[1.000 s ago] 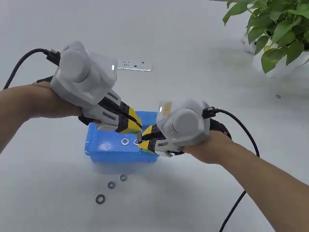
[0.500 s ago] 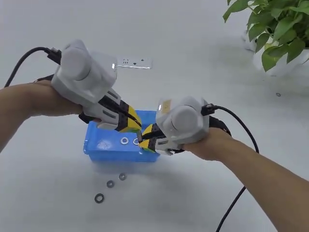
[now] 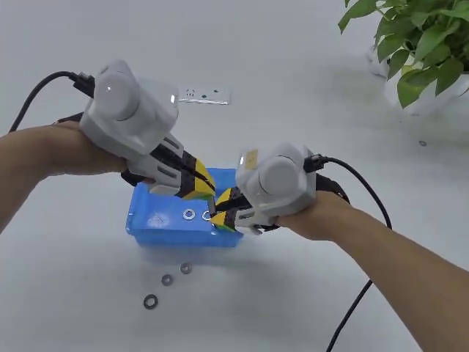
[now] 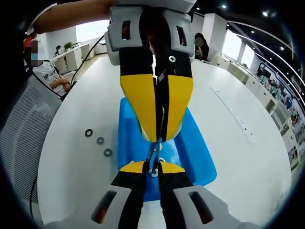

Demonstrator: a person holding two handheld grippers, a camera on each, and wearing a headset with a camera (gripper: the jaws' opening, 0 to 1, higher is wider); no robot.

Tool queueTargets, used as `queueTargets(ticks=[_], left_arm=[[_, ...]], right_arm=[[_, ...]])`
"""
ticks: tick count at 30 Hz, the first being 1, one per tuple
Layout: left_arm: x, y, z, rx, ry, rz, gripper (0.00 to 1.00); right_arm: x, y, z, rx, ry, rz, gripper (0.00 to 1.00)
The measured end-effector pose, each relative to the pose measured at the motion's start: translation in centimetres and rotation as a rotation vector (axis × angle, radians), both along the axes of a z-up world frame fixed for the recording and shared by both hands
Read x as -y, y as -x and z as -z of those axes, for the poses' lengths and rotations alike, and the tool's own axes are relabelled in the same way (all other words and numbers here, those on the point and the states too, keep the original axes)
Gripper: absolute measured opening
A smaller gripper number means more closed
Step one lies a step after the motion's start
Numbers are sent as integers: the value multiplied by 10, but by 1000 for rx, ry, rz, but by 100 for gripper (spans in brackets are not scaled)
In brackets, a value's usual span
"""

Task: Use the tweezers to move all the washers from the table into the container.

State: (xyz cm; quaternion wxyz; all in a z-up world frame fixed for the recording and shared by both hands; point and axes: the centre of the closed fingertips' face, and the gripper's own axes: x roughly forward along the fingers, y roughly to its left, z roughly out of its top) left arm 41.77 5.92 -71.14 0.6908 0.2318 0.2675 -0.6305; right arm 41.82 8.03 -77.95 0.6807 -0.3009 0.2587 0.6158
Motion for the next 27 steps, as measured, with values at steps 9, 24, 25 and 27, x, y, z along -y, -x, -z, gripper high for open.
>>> queueTargets(ticks=[9, 24, 25, 27], left_arm=[[1, 1, -4, 5, 3, 2, 6], [-1, 4, -21, 30, -4, 6, 6], [-1, 5, -23, 33, -5, 7, 6], [-2, 6, -26, 36, -8, 9, 6]], right_arm=[[0, 0, -4, 10, -6, -5, 11], [-3, 1, -22, 37, -28, -2, 11], [-3, 2, -23, 38, -30, -2, 11], [-4, 3, -27, 43, -34, -3, 11]])
